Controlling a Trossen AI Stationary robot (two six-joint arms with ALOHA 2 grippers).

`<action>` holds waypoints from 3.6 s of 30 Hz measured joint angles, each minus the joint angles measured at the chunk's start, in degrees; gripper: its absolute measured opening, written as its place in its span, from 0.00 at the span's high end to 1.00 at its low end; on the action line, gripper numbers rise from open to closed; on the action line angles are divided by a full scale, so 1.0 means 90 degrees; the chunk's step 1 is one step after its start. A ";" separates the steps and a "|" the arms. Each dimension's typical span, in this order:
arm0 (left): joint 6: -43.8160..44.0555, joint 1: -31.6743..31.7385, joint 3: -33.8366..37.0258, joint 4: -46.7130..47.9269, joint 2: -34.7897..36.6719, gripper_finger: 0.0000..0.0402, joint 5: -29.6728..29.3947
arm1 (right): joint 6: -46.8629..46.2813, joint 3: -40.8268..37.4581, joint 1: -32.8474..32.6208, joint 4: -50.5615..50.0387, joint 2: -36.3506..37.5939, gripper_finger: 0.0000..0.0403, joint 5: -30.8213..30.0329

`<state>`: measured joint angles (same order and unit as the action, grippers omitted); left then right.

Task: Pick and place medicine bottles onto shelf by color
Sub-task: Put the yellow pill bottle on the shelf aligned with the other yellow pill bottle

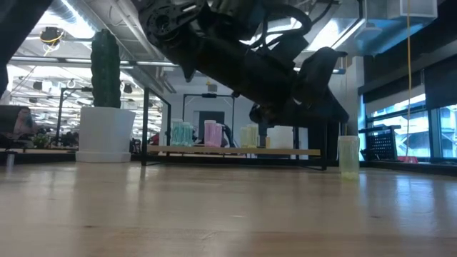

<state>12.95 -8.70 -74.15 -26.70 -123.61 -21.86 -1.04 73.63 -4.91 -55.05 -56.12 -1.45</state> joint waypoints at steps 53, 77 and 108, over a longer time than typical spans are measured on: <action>0.0044 0.0233 -0.0836 -0.0546 -0.1035 0.52 0.0633 | -0.0007 0.0000 0.0000 0.0100 -0.0001 0.48 0.0000; 0.0443 0.0225 -0.0828 -0.0534 -0.1008 0.71 0.0630 | -0.0003 0.0000 0.0000 0.0100 -0.0002 0.48 0.0000; 0.3049 0.0514 -0.0573 0.2872 0.1212 0.72 -0.2606 | -0.0006 0.0000 0.0000 0.0106 -0.0002 0.48 0.0000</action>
<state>40.40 -4.08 -79.31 -0.85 -112.70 -45.31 -1.09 73.63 -4.91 -54.09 -56.14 -1.45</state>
